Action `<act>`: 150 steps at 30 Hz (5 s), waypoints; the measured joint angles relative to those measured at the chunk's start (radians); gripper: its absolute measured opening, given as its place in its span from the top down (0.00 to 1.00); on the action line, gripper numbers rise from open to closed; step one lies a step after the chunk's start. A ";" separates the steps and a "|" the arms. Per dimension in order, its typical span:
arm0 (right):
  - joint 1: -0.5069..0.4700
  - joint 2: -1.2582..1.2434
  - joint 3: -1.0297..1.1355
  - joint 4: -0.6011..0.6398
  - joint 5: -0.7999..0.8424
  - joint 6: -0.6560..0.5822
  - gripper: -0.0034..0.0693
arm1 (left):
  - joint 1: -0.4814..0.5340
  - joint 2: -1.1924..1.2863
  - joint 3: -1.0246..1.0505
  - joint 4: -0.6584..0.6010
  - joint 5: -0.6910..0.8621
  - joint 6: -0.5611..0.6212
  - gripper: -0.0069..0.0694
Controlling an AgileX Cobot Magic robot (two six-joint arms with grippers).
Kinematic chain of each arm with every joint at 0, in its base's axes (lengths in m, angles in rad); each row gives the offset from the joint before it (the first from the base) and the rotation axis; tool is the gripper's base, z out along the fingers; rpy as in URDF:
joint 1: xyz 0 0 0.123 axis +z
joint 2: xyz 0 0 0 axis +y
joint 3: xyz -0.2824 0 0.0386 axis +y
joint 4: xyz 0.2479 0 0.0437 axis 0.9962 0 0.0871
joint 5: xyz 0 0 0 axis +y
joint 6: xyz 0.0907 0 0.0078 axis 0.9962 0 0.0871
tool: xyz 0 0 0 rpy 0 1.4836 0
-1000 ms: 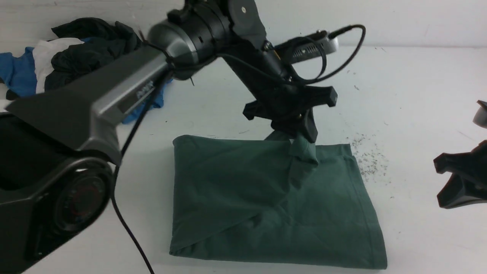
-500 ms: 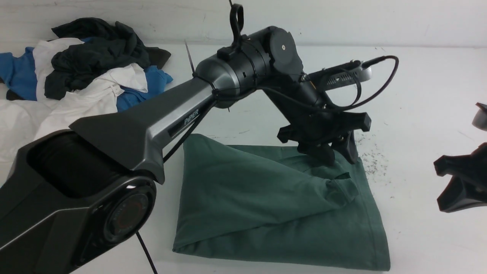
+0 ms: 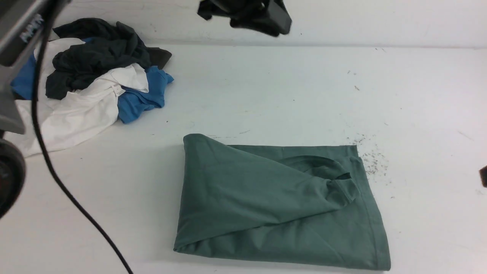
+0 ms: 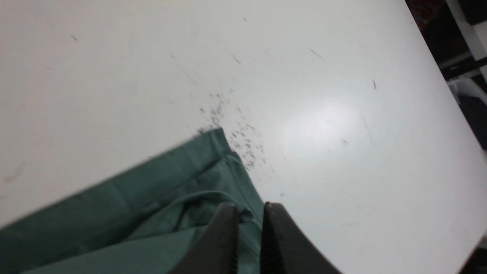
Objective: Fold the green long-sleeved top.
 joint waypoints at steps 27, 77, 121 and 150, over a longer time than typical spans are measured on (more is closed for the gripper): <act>-0.001 -1.031 0.758 0.241 -0.983 -0.150 0.97 | 0.000 -0.148 0.169 0.127 0.018 0.058 0.91; -0.034 -1.031 0.839 1.235 -1.225 0.283 0.97 | 0.000 -0.144 0.169 0.124 0.018 0.052 0.91; 0.078 -1.031 1.043 -0.335 -0.871 0.305 0.97 | -0.001 -0.795 0.961 0.317 0.014 0.086 0.91; 0.078 -1.031 1.043 -0.412 -0.866 0.305 0.97 | -0.001 -1.559 1.686 0.318 -0.254 0.001 0.91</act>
